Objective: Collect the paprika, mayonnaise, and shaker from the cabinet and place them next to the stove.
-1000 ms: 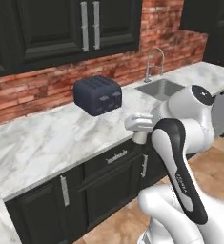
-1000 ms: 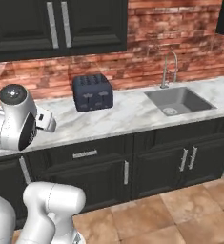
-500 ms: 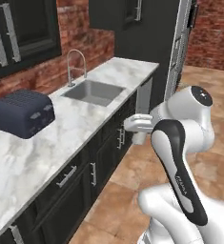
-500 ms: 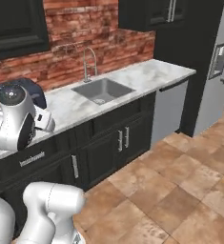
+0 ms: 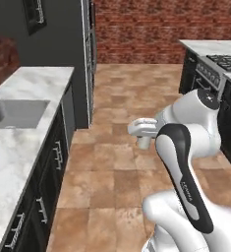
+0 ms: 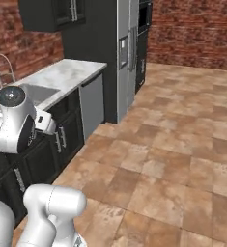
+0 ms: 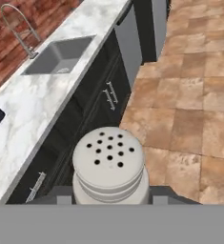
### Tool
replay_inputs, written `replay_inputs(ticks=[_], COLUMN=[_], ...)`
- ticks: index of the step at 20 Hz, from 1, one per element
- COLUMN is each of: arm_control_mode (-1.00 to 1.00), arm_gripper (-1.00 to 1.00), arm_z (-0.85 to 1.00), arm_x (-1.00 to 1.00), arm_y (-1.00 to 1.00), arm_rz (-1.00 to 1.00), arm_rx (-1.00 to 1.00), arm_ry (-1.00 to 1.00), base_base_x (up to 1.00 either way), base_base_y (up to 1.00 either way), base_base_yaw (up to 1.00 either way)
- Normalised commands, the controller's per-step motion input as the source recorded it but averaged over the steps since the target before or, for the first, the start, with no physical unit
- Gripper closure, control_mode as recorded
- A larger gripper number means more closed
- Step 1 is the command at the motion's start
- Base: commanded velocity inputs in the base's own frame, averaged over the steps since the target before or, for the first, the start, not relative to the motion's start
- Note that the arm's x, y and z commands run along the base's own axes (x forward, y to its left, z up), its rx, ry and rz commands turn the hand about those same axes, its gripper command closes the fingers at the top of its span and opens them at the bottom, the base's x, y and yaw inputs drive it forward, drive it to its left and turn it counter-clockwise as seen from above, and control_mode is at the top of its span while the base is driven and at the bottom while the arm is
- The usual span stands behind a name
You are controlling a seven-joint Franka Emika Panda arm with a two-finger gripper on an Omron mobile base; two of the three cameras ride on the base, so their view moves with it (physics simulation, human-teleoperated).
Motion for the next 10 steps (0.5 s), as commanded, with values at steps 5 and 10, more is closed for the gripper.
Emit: replay_inputs(ticks=[5,10], arm_control_mode=[1.0,1.0], arm_gripper=[1.0,1.0], arm_z=[0.0,0.0], arm_x=[0.0,0.0], arm_y=[0.0,0.0], arm_rz=[0.0,0.0], arm_rx=[0.0,0.0], arm_ry=[0.0,0.0], base_base_x=[0.02,0.11], base_base_y=[-0.19,-0.01], base_base_yaw=[-0.71,-0.7])
